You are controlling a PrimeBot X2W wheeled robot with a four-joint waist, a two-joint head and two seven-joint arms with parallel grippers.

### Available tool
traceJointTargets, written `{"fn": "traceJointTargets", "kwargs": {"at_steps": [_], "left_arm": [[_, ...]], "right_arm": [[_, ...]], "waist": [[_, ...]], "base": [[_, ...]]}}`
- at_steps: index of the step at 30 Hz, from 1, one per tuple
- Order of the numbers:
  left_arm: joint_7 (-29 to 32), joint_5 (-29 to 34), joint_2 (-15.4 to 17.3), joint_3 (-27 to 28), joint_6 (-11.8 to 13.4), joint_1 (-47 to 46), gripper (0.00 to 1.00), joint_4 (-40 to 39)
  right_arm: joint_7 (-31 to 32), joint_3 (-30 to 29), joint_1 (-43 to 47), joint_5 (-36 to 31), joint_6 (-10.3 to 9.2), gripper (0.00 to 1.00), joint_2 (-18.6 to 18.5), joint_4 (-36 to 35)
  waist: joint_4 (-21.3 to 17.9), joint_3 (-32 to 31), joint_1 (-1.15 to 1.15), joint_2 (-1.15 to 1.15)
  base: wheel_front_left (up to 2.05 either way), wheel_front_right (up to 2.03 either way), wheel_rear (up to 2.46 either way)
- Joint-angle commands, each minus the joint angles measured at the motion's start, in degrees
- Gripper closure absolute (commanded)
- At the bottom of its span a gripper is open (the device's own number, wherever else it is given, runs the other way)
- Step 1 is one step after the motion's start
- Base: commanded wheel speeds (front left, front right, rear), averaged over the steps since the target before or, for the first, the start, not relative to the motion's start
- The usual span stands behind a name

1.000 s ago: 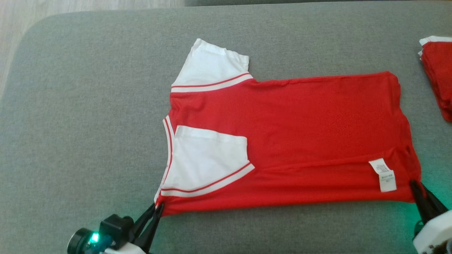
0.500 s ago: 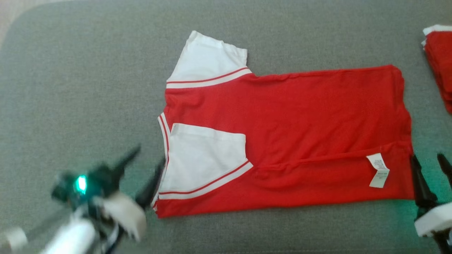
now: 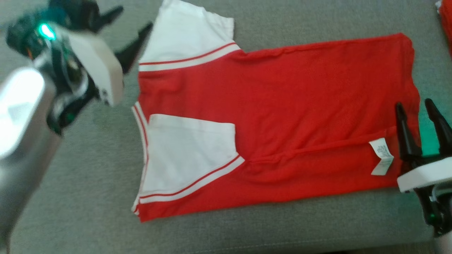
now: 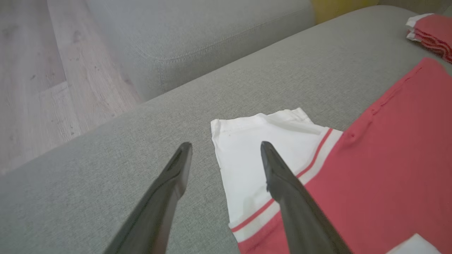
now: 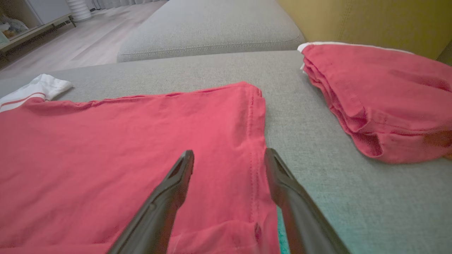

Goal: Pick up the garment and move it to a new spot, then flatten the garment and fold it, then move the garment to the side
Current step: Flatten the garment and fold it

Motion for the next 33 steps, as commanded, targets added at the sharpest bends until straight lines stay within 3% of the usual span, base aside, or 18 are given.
{"fn": "traceJointTargets", "kwargs": {"at_steps": [1,10,22,23,24,25,26,33], "left_arm": [[2.09,-1.73,1.62,1.35,-0.29,-5.54,0.00,1.09],[6.01,-6.56,2.39,-4.36,-0.33,-16.57,0.00,11.93],[4.94,-7.61,5.76,-8.30,-0.33,-20.24,0.00,19.38],[4.79,-7.86,5.93,-8.61,-0.33,-20.36,0.07,19.50],[4.63,-8.11,6.13,-8.96,-0.33,-20.46,0.52,19.54],[4.37,-8.38,6.30,-9.34,-0.34,-20.55,0.82,19.48],[4.24,-8.90,6.45,-9.75,-0.34,-20.56,1.00,19.33],[2.57,-11.23,8.15,-13.01,-0.34,-21.41,1.00,17.22]], "right_arm": [[-0.84,1.39,-0.62,-0.37,-0.04,0.00,-0.38,-1.57],[-2.26,3.47,-3.79,-0.38,-0.04,0.00,0.75,0.42],[-3.78,4.36,-4.65,-0.15,-0.04,0.00,1.60,2.21],[-3.84,4.37,-4.66,-0.12,-0.04,0.00,1.60,2.35],[-3.87,4.40,-4.70,-0.08,-0.04,0.00,1.59,2.48],[-3.88,4.46,-4.76,-0.03,-0.04,0.00,1.56,2.61],[-3.76,4.51,-4.95,0.05,-0.04,0.00,1.49,2.72],[-0.92,5.09,-10.52,1.69,-0.04,0.00,-1.17,2.59]], "waist": [[-2.57,3.01,-0.02,0.00],[-7.34,6.99,-0.02,0.00],[-10.96,9.19,-0.02,0.00],[-11.03,9.22,-0.02,0.00],[-11.10,9.22,-0.02,0.00],[-11.16,9.21,-0.02,0.00],[-11.20,9.17,-0.02,0.00],[-10.54,8.30,-0.02,0.00]], "base": [[0.00,0.00,0.00],[0.00,0.00,0.00],[0.00,0.00,0.00],[0.00,0.00,0.00],[0.00,0.00,0.00],[0.00,0.00,0.00],[0.00,0.00,0.00],[0.00,0.00,0.00]]}}
